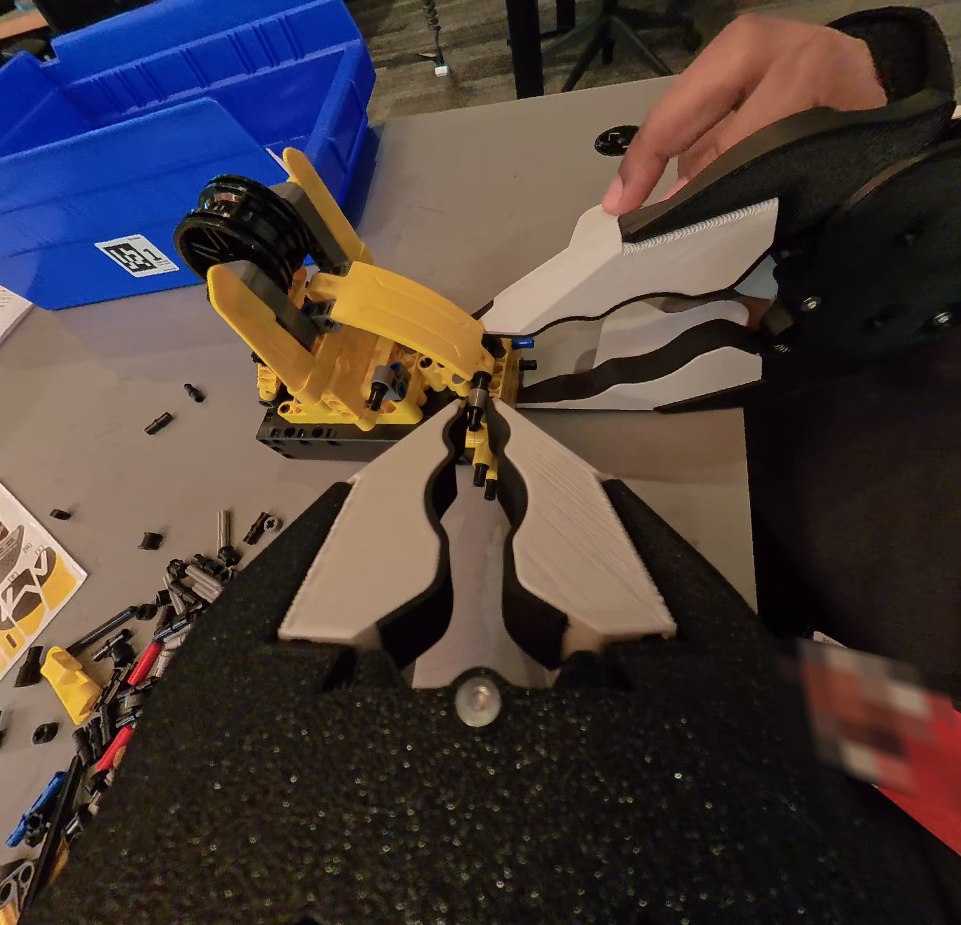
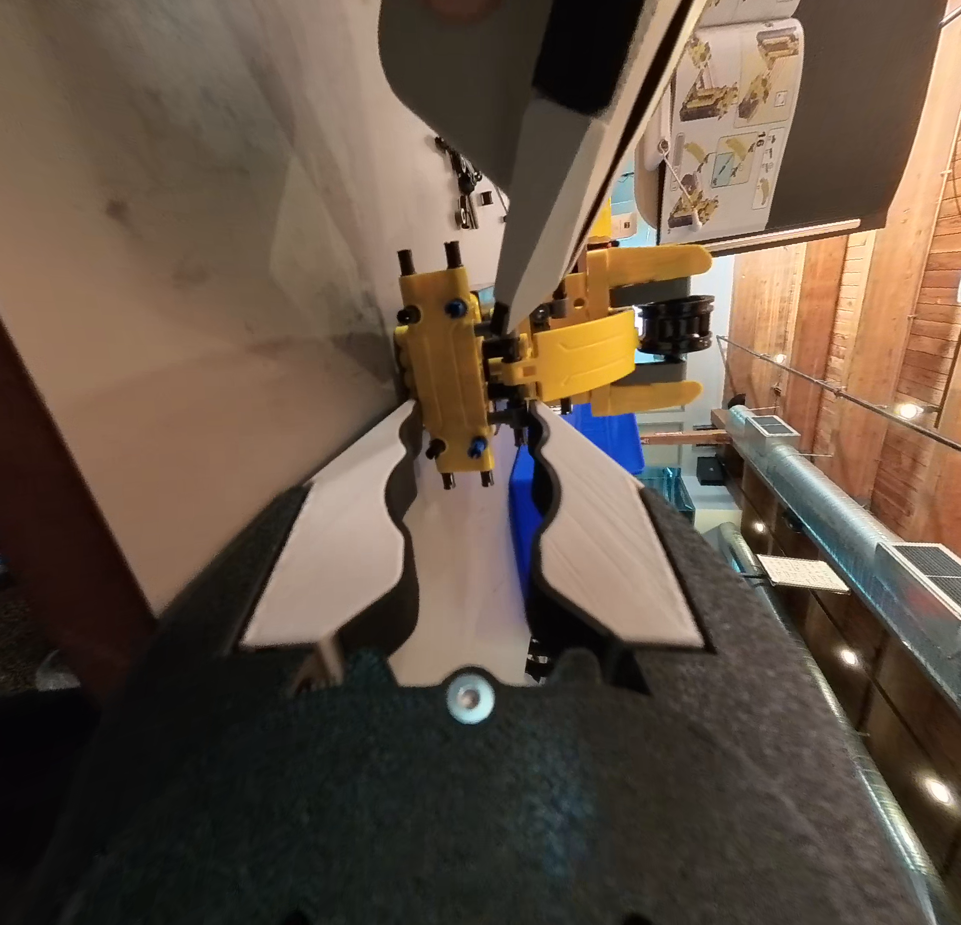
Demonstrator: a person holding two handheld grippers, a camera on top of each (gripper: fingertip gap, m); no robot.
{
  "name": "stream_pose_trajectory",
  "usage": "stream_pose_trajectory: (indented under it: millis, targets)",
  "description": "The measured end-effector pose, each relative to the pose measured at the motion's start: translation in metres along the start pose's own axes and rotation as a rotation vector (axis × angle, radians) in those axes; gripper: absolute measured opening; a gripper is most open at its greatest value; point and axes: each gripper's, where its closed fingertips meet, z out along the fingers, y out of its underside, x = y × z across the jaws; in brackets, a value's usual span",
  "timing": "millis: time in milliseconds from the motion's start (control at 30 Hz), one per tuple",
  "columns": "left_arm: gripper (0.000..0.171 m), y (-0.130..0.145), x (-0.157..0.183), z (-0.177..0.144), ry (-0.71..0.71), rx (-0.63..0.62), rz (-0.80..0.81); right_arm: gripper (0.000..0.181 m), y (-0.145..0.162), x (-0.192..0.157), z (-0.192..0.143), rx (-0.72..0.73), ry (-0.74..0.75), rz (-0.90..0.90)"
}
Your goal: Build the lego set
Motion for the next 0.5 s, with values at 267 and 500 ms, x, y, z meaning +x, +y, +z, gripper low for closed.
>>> stream_pose_trajectory:
  millis: [267, 500]
  targets:
    - [0.006, 0.0, -0.0009, 0.0, -0.022, -0.002, 0.031, 0.04, -0.0001, 0.0003, 0.0003, 0.001, 0.003, 0.001]
    - [0.006, 0.0, -0.0021, 0.0003, -0.033, -0.003, 0.036, 0.04, 0.0005, 0.0001, 0.0009, -0.014, 0.004, -0.004]
